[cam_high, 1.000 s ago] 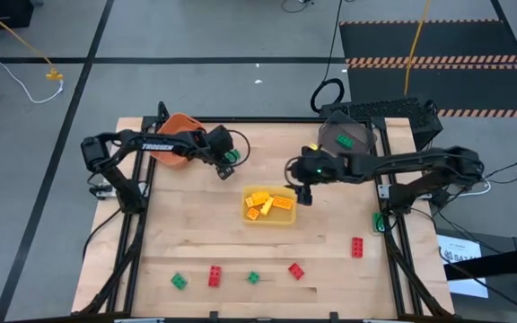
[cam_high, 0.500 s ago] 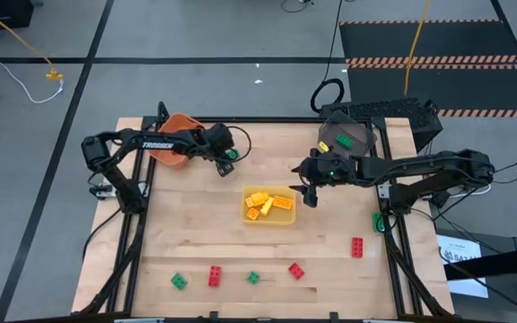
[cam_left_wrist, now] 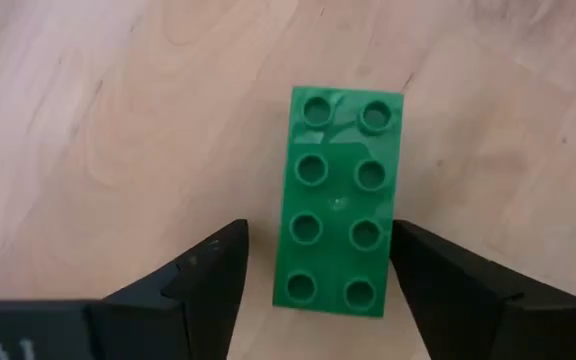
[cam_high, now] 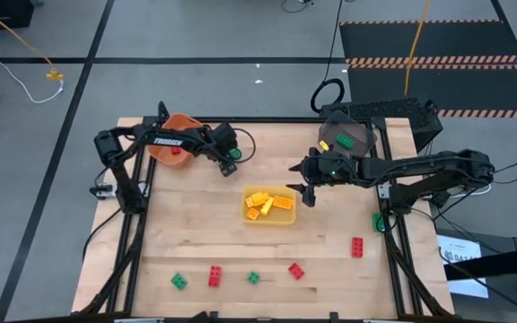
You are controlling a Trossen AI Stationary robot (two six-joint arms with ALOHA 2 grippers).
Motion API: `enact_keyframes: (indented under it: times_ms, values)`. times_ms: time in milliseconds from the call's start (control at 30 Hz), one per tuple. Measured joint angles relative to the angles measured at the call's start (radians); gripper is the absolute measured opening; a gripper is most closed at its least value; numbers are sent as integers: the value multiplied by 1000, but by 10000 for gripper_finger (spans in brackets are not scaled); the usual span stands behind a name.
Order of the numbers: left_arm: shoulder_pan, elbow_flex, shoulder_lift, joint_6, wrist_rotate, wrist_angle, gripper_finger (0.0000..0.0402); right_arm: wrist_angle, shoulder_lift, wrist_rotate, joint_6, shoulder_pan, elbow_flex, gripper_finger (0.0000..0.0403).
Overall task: Sort & place blocks by color
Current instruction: Put the top center green 8-stud game piece into the black bin
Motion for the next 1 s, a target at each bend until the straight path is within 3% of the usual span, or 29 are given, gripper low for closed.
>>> enact_keyframes:
  times_ms: [100, 233, 267, 433, 667, 1000]
  values:
    - [-4, 13, -25, -3, -9, -9, 219, 0, 0, 0, -8, 0, 0, 258]
    - [-3, 29, -46, 11, -15, 10, 140, -1, 0, 4, -12, 0, 0, 258]
    - [-2, 32, -49, 20, -15, 8, 137, -1, 0, 5, -12, 0, 0, 258]
    - [-19, 31, -46, 64, 31, 30, 138, -7, 0, 8, -28, -1, 0, 258]
    - [-80, 33, -96, 68, 375, 191, 138, 5, 0, 58, -275, 0, 0, 258]
    - [-161, 160, -203, 47, 435, 135, 138, 147, 9, 53, -591, 8, 0, 258]
